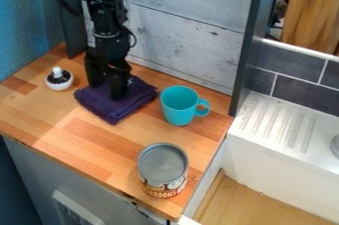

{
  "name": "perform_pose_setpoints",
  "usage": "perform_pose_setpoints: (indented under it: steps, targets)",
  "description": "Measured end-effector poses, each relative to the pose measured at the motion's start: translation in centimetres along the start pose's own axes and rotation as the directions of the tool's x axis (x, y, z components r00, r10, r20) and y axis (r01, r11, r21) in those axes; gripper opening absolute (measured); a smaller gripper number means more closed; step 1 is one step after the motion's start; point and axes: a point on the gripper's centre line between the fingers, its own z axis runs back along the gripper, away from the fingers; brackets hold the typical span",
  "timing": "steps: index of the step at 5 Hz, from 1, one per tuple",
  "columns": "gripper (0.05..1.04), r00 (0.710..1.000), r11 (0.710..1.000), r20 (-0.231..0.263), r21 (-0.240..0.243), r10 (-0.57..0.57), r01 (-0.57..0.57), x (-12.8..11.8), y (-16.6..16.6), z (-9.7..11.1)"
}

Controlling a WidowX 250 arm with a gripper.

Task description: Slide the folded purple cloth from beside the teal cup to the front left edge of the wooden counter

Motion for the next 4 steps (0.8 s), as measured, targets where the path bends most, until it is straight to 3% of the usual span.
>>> perform_pose_setpoints:
  steps: [1, 2, 4]
  targets:
    - [1.001, 1.0, 1.0, -0.015, 0.008, 0.01, -0.01, -0.3, -0.1, -0.3]
    - [1.001, 0.998, 1.0, -0.061, 0.006, 0.003, -0.002, -1.7, -0.4, -0.5]
    - [1.001, 0.987, 0.999, -0.161, 0.048, -0.008, 0.016, -5.5, -0.6, -1.0]
